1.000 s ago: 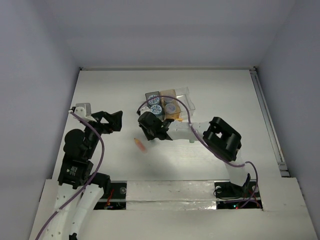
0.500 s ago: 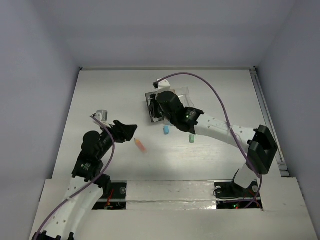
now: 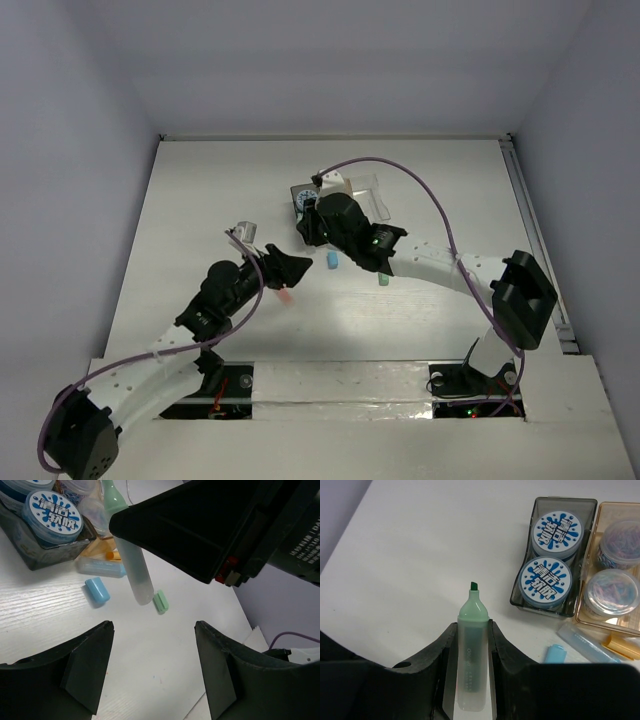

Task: Sort the stationery into containers
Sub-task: Pick up the pen from the center of the board, then close the pen cap on the pen.

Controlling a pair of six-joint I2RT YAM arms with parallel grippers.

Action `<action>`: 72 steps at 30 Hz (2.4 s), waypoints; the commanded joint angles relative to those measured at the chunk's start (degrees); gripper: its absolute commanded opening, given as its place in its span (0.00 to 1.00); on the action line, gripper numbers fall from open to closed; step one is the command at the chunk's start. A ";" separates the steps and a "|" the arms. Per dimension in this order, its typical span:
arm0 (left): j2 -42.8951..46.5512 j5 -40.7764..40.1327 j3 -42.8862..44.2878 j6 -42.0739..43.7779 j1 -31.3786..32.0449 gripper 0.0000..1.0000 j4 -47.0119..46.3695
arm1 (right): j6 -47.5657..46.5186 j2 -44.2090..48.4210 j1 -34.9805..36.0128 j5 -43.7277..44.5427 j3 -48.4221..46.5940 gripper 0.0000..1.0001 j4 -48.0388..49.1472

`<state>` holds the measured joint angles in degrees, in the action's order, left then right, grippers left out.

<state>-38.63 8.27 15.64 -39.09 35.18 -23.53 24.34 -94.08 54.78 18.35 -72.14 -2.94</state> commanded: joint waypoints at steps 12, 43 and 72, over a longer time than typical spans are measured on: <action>-6.37 -10.21 -0.52 1.03 3.41 0.58 -16.54 | 3.78 3.47 0.06 -5.60 3.58 0.13 8.74; -6.02 -11.44 -3.33 4.28 3.93 0.00 -16.91 | 5.73 12.32 -0.46 -5.44 9.47 0.84 7.69; 4.44 -7.13 -6.23 10.88 3.93 0.00 -10.22 | 7.31 8.48 -14.18 -3.14 24.24 0.68 -15.88</action>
<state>-34.96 0.51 9.69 -29.58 38.89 -31.03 33.61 -84.75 40.51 15.42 -44.75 -22.61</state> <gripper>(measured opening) 0.143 0.678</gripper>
